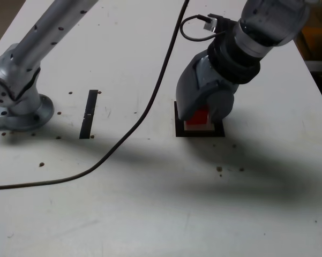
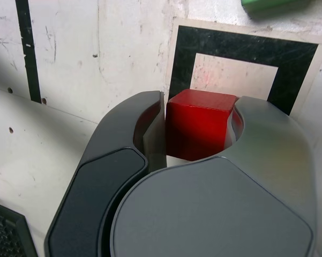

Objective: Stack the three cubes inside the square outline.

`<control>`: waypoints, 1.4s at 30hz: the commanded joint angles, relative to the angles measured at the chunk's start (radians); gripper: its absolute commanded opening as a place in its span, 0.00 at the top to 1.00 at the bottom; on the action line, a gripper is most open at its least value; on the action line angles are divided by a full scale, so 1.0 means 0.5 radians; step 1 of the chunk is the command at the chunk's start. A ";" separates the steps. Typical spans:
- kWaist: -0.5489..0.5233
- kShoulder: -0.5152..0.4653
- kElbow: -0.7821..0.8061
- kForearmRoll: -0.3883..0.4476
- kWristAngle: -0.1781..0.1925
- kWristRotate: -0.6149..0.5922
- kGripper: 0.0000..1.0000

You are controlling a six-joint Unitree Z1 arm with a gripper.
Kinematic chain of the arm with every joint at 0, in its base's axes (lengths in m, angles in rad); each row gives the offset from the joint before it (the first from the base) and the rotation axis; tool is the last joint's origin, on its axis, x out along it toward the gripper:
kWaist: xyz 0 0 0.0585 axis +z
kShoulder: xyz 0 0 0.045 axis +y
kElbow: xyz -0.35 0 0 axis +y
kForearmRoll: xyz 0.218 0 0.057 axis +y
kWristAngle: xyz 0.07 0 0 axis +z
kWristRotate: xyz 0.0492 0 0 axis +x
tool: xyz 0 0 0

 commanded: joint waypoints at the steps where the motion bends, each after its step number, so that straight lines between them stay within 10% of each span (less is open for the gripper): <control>1: 0.008 0.013 -0.009 0.017 0.002 0.015 0.75; 12: 0.031 -0.005 -0.006 0.014 0.000 0.123 0.64; 28: 0.019 -0.042 0.012 0.025 0.011 0.125 0.05; 42: -0.017 -0.411 0.160 0.066 0.163 0.322 0.04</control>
